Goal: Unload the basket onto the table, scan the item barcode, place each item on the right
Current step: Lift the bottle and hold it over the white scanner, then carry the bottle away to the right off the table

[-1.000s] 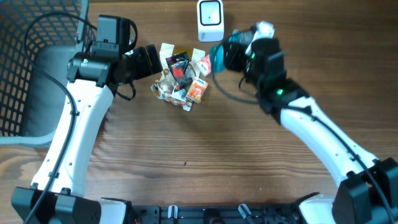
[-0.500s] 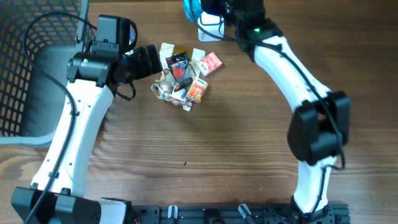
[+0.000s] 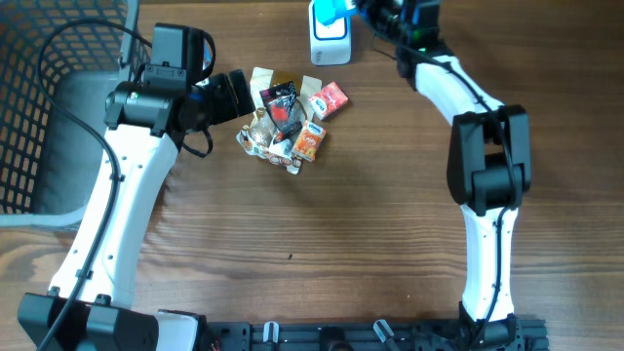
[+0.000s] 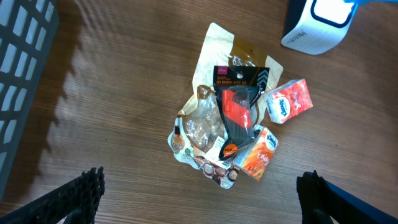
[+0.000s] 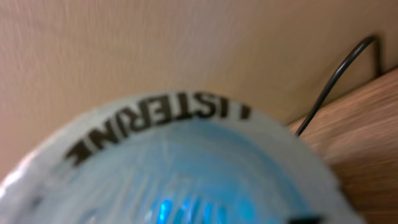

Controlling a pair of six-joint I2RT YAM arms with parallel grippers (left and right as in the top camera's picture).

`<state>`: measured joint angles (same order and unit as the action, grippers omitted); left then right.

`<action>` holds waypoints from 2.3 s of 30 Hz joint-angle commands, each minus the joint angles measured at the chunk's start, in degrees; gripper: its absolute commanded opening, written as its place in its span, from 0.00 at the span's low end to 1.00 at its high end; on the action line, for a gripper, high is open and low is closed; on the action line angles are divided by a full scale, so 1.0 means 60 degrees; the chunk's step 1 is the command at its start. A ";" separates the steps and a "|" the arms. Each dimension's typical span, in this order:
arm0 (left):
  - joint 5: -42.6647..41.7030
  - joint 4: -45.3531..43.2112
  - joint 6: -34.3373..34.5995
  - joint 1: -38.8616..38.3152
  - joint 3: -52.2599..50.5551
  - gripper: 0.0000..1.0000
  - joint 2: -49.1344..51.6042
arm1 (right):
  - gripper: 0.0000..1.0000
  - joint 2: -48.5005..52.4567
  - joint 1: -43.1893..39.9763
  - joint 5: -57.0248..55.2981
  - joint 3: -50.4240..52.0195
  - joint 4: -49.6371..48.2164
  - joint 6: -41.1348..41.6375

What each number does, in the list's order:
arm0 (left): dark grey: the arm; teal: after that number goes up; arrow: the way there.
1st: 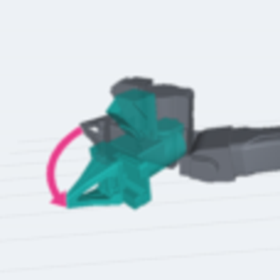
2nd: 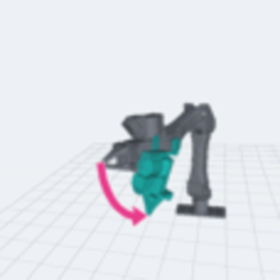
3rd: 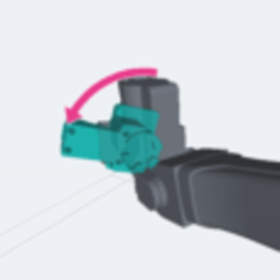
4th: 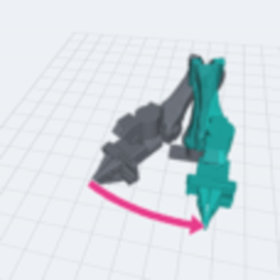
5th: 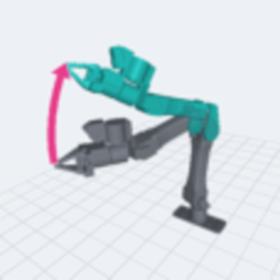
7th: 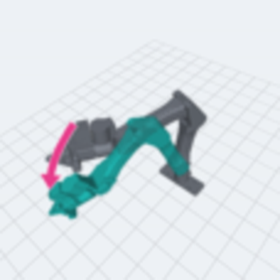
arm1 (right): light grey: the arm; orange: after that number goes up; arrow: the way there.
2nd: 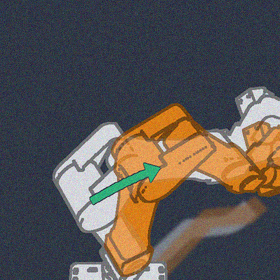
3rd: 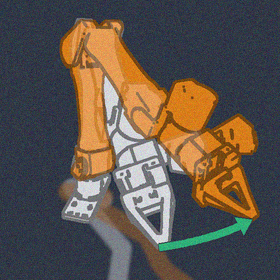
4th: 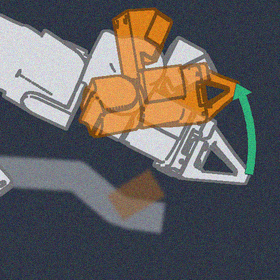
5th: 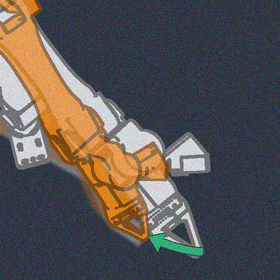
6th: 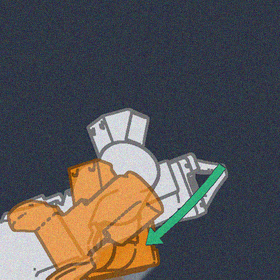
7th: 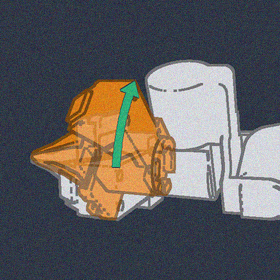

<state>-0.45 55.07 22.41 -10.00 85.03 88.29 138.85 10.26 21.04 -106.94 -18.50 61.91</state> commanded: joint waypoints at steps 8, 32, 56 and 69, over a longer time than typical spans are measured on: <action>0.0055 -0.0022 0.0087 0.0018 0.0025 1.00 0.0040 | 0.05 -0.0189 0.0146 0.1198 -0.0390 -0.0342 0.0827; 0.0055 -0.0022 0.0087 0.0018 0.0025 1.00 0.0040 | 0.05 -0.3719 -0.2004 -0.0262 -0.0393 0.3541 -0.3949; 0.0055 -0.0022 0.0087 0.0018 0.0025 1.00 0.0040 | 0.05 -0.4076 -0.8153 -0.6502 0.2004 0.7329 -0.6838; 0.0055 -0.0022 0.0087 0.0018 0.0025 1.00 0.0040 | 0.69 -0.2845 -0.8706 -0.6510 0.1931 0.6196 -0.7796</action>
<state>-0.45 55.09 22.41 -10.00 85.03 88.29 123.11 -41.80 -17.04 -94.17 18.35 17.54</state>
